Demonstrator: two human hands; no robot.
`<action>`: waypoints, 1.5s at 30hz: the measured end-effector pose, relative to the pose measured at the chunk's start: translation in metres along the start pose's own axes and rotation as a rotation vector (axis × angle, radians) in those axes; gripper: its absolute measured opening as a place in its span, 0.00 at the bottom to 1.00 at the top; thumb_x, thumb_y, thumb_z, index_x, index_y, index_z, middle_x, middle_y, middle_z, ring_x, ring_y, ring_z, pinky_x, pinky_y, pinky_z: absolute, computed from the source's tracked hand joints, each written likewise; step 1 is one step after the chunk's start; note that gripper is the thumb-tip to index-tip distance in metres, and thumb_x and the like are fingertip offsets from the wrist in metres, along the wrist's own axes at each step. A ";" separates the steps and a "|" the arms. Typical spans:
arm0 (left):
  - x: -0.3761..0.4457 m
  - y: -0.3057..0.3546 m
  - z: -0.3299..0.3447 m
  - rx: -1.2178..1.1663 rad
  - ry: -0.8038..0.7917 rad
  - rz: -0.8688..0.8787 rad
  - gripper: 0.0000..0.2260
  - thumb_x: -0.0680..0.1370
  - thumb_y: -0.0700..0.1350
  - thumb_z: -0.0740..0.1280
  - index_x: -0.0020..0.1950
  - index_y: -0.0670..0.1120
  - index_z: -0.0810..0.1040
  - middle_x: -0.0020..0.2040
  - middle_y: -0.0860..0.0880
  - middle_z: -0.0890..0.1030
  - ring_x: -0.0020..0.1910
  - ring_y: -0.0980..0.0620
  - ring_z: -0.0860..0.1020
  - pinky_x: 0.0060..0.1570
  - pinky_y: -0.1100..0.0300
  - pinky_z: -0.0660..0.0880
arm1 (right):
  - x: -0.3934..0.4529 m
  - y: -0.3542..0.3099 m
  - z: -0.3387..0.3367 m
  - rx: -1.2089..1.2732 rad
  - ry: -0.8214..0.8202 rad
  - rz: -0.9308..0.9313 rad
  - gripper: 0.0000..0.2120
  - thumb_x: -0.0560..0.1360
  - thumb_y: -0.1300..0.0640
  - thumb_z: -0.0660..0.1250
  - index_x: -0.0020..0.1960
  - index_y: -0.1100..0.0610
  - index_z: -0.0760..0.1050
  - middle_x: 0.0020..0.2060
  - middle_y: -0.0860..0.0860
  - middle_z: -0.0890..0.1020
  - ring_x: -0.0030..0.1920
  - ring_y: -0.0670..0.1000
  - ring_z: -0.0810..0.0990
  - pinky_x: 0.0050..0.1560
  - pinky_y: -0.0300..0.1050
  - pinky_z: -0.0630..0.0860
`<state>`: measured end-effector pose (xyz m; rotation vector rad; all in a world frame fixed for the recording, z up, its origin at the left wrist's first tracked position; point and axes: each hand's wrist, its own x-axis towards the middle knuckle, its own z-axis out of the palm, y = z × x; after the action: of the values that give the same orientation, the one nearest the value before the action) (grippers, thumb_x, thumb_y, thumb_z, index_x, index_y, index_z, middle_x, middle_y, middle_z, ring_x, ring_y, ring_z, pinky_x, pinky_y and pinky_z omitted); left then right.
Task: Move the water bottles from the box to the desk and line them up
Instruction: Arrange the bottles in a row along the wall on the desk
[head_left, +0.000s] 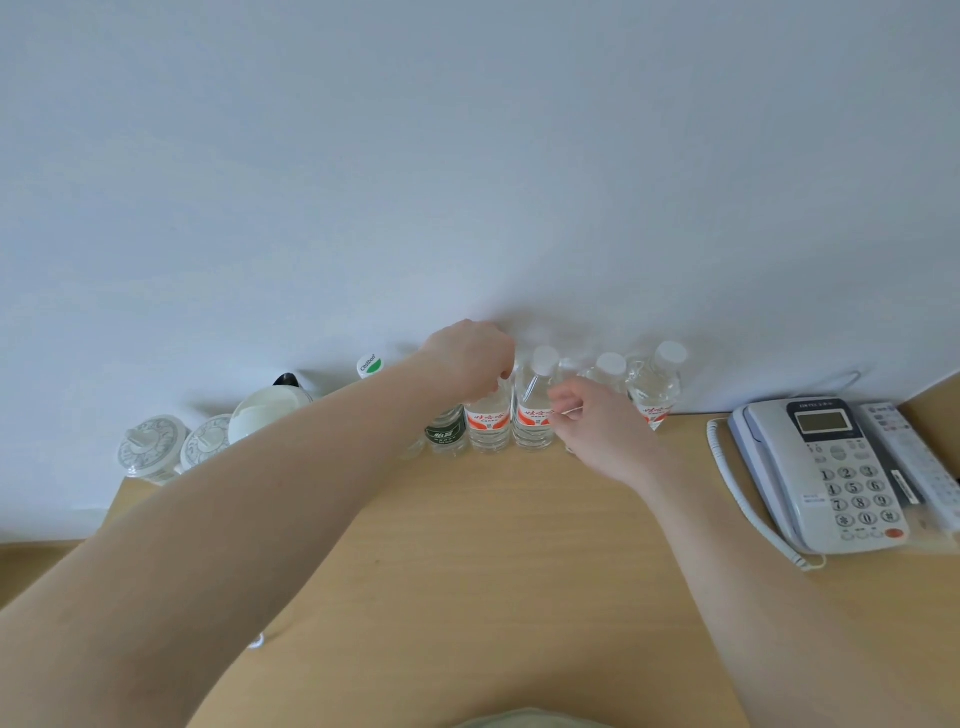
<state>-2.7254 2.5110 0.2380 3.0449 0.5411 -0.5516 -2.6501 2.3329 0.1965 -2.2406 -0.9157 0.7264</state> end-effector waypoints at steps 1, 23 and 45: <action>0.000 0.001 -0.001 0.012 0.000 0.000 0.15 0.82 0.44 0.66 0.68 0.52 0.79 0.65 0.48 0.76 0.64 0.44 0.77 0.57 0.52 0.75 | 0.000 0.001 0.000 -0.002 -0.002 0.001 0.16 0.81 0.57 0.63 0.69 0.52 0.73 0.60 0.48 0.80 0.56 0.48 0.78 0.48 0.40 0.72; 0.013 0.046 -0.009 0.071 0.167 0.085 0.17 0.83 0.51 0.65 0.70 0.49 0.72 0.61 0.46 0.77 0.59 0.43 0.78 0.45 0.54 0.70 | -0.005 0.026 -0.014 -0.018 0.059 0.067 0.13 0.80 0.56 0.65 0.64 0.50 0.76 0.57 0.44 0.81 0.58 0.46 0.80 0.45 0.38 0.71; 0.031 0.056 -0.014 0.186 0.043 0.092 0.15 0.82 0.35 0.63 0.67 0.45 0.78 0.63 0.46 0.77 0.60 0.43 0.78 0.46 0.55 0.71 | -0.009 0.049 -0.029 0.012 0.080 0.093 0.14 0.81 0.57 0.64 0.66 0.51 0.75 0.53 0.43 0.79 0.56 0.46 0.77 0.53 0.41 0.71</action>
<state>-2.6749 2.4694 0.2368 3.2438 0.3670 -0.5641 -2.6156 2.2882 0.1837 -2.2970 -0.7712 0.6761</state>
